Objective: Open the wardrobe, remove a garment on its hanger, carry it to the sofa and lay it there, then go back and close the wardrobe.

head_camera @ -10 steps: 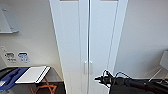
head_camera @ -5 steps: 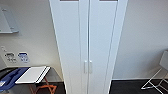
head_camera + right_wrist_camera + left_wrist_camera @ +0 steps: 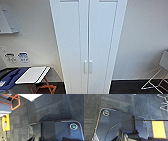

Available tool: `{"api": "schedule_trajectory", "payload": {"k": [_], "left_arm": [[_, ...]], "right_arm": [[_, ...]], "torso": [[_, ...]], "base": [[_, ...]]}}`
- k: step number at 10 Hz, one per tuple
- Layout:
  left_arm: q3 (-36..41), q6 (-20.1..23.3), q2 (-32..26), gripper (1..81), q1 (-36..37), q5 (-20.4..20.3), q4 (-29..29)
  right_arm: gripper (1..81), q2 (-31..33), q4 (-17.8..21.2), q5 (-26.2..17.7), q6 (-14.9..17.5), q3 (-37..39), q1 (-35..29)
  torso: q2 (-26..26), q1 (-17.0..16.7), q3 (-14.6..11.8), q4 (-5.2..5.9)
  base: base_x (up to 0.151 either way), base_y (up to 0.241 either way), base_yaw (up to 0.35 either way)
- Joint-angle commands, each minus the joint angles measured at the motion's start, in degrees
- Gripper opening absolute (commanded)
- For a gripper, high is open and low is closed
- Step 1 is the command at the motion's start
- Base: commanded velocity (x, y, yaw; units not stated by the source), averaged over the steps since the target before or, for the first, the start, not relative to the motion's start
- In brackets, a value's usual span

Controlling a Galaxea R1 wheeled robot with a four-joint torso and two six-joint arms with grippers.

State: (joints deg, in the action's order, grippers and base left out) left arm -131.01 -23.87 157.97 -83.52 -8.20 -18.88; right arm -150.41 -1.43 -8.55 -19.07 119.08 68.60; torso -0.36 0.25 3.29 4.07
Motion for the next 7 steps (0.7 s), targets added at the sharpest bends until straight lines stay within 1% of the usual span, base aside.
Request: {"api": "schedule_trajectory", "payload": {"k": [1,2,4,6,7], "left_arm": [[-5.9,0.3,3.5,81.1,0.5,2.3,-0.9],[-8.9,0.3,5.3,81.1,0.1,3.0,-0.9],[-13.2,0.5,8.3,81.1,-0.5,3.2,-1.0],[-16.8,0.6,11.0,81.1,-0.6,4.5,-1.1],[-18.3,0.6,12.0,81.1,-0.6,4.9,-1.1]], "right_arm": [[81.1,-6.5,-12.3,4.6,0.4,10.4,8.4],[81.1,-8.4,-14.1,7.9,0.4,15.1,11.6],[81.1,-13.0,-17.5,12.0,0.5,23.5,16.3],[81.1,-18.2,-19.3,13.1,0.4,31.8,18.2],[81.1,-19.4,-19.9,13.4,0.5,33.2,18.7]], "torso": [[0.0,0.0,0.0,0.00],[0.0,0.0,0.0,0.00],[0.0,0.0,0.0,0.00],[-0.1,-0.1,-0.1,0.00],[-0.1,-0.1,-0.1,0.00]], "base": [[0.000,0.000,0.000],[0.000,0.000,0.000],[0.000,0.000,0.000],[0.000,0.000,0.000],[0.000,0.000,0.000]]}}
